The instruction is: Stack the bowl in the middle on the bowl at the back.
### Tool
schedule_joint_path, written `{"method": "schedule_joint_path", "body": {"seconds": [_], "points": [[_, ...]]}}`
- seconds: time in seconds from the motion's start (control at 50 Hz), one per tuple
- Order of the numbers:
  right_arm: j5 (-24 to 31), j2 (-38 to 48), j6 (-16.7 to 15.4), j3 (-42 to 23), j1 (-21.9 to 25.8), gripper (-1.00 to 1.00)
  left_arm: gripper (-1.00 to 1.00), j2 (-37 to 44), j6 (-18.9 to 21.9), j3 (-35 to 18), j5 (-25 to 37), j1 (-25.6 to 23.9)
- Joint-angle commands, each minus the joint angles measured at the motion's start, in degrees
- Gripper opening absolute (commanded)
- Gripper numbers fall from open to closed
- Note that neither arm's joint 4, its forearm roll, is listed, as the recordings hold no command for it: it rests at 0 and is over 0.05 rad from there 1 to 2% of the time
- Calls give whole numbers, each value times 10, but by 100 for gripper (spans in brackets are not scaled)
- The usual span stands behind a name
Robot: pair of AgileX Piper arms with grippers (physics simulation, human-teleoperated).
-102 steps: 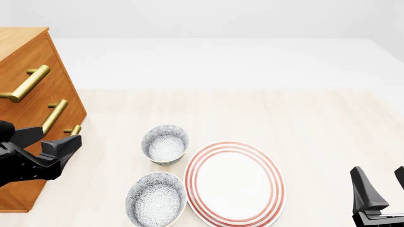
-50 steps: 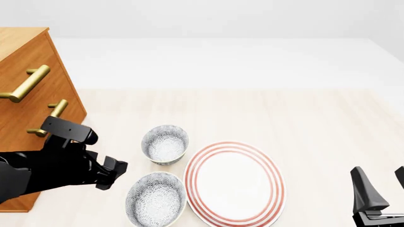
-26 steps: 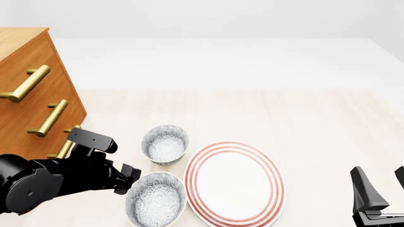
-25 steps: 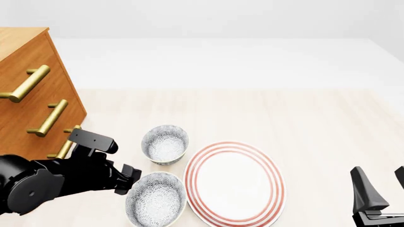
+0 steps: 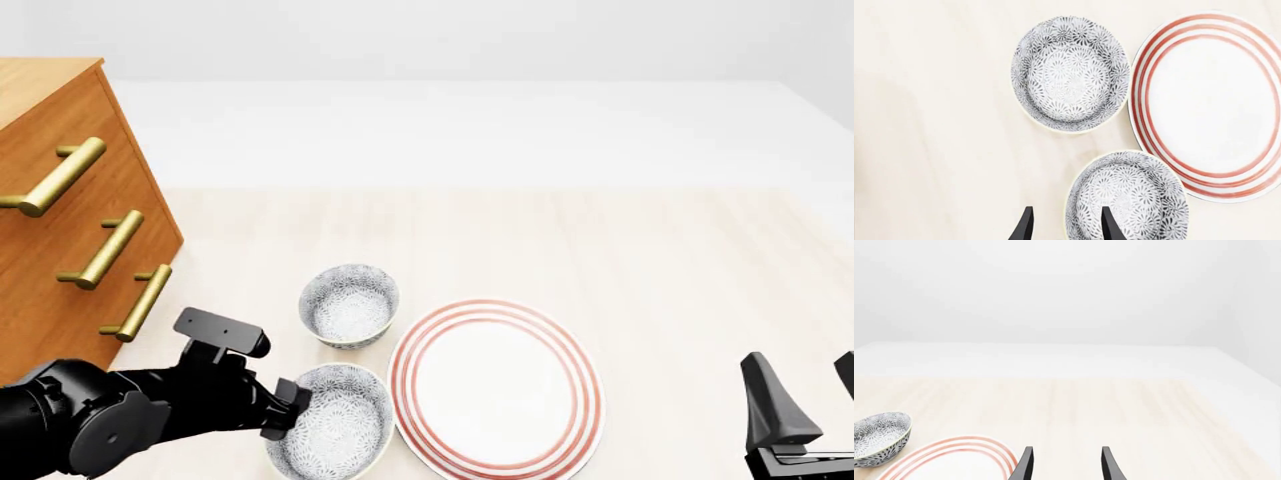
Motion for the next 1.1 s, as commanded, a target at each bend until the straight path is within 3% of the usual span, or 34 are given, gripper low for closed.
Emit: {"method": "schedule_joint_path", "body": {"seconds": [0.02, 0.66, 0.68, 0.78, 0.8, 1.1], "points": [[0, 0, 0, 0, 0, 100, 100, 31, -2, 26, -40, -5], [-1, 1, 2, 0, -1, 100, 100, 101, -30, 54, -125, -36], [-1, 1, 2, 0, -1, 100, -100, 107, -26, 56, -132, -30], [-2, 1, 2, 0, -1, 100, -100, 111, -18, 56, -133, -22], [0, -1, -1, 0, -1, 100, -100, -17, 11, 22, 5, -2], [3, -5, -3, -1, 0, 100, -100, -89, 15, -1, 85, -2]]}}
